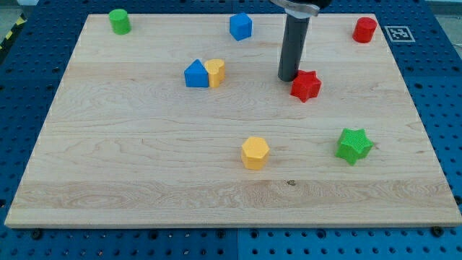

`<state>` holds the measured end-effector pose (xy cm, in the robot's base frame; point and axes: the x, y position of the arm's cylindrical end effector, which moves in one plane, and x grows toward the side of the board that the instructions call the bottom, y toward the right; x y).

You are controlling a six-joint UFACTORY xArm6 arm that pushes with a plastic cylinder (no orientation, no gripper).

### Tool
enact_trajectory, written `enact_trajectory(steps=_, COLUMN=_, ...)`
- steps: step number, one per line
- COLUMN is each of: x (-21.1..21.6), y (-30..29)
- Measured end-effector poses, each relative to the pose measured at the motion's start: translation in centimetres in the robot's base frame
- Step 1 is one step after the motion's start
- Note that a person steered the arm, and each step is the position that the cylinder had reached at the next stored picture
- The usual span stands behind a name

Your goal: Move the red circle closer to red star

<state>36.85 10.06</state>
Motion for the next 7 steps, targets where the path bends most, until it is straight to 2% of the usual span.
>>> enact_trajectory(steps=1, x=-0.8, y=1.6)
enact_trajectory(steps=2, x=-4.4, y=4.4)
enact_trajectory(steps=4, x=-6.1, y=12.9)
enact_trajectory(steps=5, x=-9.2, y=16.6)
enact_trajectory(steps=6, x=-10.0, y=20.0)
enact_trajectory(steps=7, x=-9.1, y=20.3)
